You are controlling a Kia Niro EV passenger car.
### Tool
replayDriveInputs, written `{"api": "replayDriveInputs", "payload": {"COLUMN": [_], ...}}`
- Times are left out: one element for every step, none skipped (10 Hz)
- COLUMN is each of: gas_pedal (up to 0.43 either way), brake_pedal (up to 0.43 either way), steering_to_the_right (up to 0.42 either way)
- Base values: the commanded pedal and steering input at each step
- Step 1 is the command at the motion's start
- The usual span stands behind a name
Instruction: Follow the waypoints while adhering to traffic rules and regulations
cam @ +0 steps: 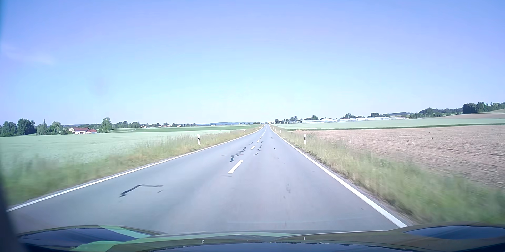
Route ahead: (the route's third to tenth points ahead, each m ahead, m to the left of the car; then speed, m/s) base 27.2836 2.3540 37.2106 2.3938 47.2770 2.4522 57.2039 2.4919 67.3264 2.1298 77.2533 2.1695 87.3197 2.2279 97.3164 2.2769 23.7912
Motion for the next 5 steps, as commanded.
{"api": "replayDriveInputs", "payload": {"gas_pedal": [0.24, 0.228, 0.22, 0.209, 0.197], "brake_pedal": [0.0, 0.0, 0.0, 0.0, 0.0], "steering_to_the_right": [-0.004, -0.004, -0.004, -0.004, -0.004]}}
